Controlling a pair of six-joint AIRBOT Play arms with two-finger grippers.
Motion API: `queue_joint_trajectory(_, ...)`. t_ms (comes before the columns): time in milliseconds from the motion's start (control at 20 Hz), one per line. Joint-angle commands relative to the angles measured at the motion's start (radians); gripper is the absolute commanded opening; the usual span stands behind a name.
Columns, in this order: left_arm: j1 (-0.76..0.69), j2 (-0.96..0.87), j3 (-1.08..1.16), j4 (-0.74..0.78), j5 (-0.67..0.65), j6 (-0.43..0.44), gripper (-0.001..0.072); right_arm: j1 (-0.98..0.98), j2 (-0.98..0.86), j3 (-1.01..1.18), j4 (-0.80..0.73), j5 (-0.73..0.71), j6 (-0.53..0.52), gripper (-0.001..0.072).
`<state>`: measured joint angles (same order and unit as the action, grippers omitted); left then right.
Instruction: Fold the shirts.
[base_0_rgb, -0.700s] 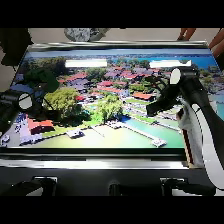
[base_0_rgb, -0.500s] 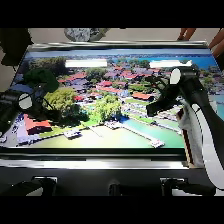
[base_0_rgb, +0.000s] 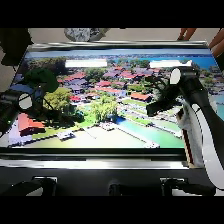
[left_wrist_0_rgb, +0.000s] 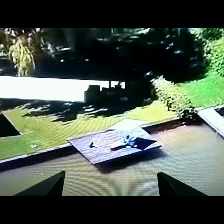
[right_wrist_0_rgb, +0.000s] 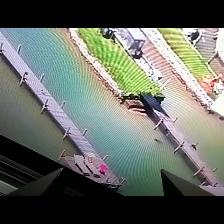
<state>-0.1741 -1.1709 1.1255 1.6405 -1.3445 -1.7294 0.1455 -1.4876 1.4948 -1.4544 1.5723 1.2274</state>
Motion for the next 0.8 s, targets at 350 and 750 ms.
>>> queue_joint_trajectory(350, 0.0, -0.018, 0.0, -0.001, 0.164, 0.0, 0.0667, 0.0, 0.0, 0.0, -0.089, -0.179, 0.0, 0.0693)
queue_joint_trajectory(750, 0.056, -0.153, 0.153, -0.008, 0.402, -0.008, 0.0705, 0.0, 0.0, 0.0, -0.293, -0.47, -0.019, 0.0701)
